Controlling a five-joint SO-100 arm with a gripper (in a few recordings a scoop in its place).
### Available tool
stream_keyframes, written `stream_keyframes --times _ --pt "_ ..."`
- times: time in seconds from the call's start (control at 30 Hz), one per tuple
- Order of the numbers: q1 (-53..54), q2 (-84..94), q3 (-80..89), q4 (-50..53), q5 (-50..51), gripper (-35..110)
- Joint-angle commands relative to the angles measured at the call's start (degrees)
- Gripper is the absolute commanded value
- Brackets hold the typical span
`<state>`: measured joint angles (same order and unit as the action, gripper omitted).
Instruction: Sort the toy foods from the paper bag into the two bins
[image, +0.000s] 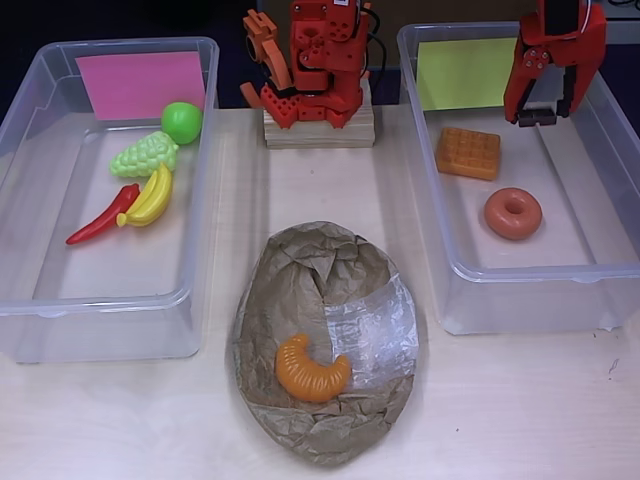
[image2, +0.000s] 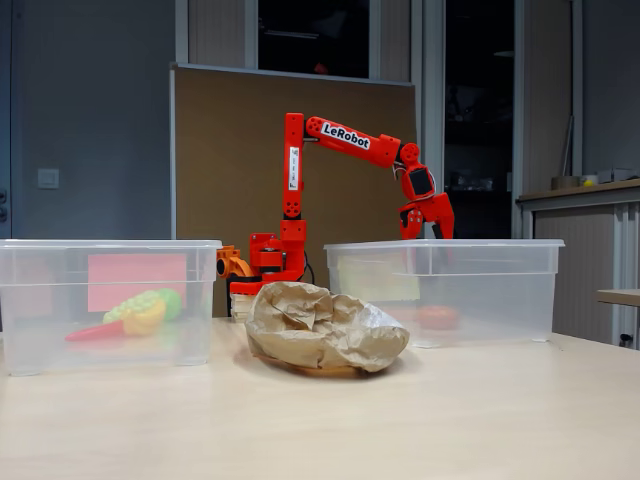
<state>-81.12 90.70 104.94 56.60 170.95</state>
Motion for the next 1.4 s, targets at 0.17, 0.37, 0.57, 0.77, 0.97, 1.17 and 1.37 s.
stream_keyframes --times 0.17,0.37,0.57,0.77,0.97,1.17,1.37 --pt "3.16 2.55 -3.25 7.91 1.67 37" --pt "10.20 3.87 -17.40 26.02 -13.62 37" --pt "25.22 3.08 -32.61 36.91 -44.03 29" --pt "39.02 0.88 -40.34 33.66 -75.23 25" --pt "53.09 -0.09 -36.83 31.64 -89.47 25" --pt "64.42 -4.66 -26.54 27.16 -95.71 31" --pt "70.58 -14.68 -28.92 20.39 -105.29 36"
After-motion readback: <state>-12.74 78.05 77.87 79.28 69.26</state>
